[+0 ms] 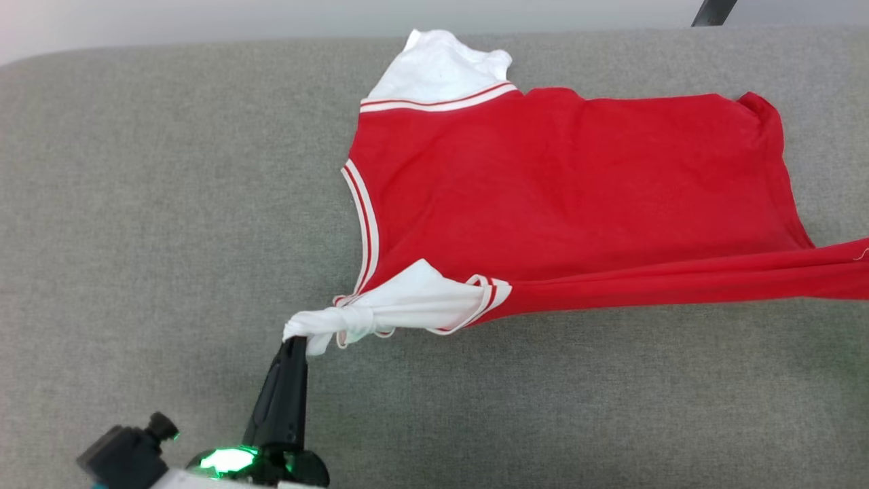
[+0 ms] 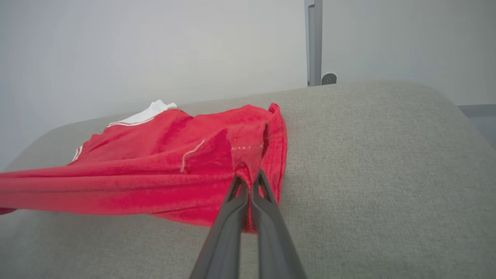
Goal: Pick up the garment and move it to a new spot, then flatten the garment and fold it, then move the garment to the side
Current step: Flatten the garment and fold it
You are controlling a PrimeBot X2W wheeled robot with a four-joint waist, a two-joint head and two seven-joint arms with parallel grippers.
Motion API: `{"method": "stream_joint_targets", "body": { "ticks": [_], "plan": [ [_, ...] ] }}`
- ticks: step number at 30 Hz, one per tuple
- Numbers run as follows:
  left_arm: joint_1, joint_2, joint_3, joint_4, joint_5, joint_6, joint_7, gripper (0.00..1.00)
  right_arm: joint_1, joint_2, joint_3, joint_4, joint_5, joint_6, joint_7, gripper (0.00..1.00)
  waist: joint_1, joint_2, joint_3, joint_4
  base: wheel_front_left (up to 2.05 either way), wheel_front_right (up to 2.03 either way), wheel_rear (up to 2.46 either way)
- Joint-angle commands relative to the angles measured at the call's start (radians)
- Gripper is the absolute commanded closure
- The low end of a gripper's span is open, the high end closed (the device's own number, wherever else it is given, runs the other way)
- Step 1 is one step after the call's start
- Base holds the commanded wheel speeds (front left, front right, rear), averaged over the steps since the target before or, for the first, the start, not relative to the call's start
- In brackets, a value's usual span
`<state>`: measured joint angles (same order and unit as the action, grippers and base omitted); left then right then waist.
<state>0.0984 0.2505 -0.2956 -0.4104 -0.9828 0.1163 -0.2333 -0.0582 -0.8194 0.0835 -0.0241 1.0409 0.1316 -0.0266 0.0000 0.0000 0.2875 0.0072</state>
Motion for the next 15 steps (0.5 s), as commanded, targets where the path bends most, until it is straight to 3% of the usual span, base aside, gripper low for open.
{"method": "stream_joint_targets", "body": {
  "ticks": [1,9,15],
  "plan": [
    [-0.014,0.008,0.005,0.005,0.014,0.008,0.002,1.0,0.009,0.011,-0.019,-0.007,-0.01,-0.002,0.011,1.0,0.0,0.0,0.006,0.0,0.0,0.0,0.0],
    [-0.195,0.005,-0.019,0.167,0.001,-0.033,0.062,1.0,-0.01,0.161,-0.116,-0.06,-0.148,-0.002,0.213,1.0,0.0,0.0,0.035,0.005,0.0,0.0,0.0],
    [-0.315,0.0,-0.026,0.332,0.004,-0.067,0.08,1.0,-0.103,0.24,-0.106,-0.032,-0.229,-0.002,0.293,1.0,0.0,0.0,0.073,-0.008,0.0,0.0,0.0]
  ]
}}
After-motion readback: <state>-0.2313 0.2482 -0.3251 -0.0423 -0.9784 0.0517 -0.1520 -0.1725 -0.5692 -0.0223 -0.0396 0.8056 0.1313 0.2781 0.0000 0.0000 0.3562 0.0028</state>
